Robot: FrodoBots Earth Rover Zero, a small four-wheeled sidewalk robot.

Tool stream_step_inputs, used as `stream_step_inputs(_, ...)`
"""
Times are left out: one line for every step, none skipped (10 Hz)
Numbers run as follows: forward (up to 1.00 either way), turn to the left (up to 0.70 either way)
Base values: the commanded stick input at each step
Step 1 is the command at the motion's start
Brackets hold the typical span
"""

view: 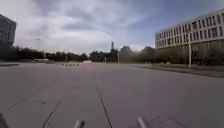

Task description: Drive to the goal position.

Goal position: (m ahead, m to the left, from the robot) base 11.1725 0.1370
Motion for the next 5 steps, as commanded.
stream_step_inputs(1.0, 0.0)
stream_step_inputs(1.0, 0.0)
stream_step_inputs(1.0, 0.0)
stream_step_inputs(1.0, 0.0)
stream_step_inputs(1.0, 0.0)
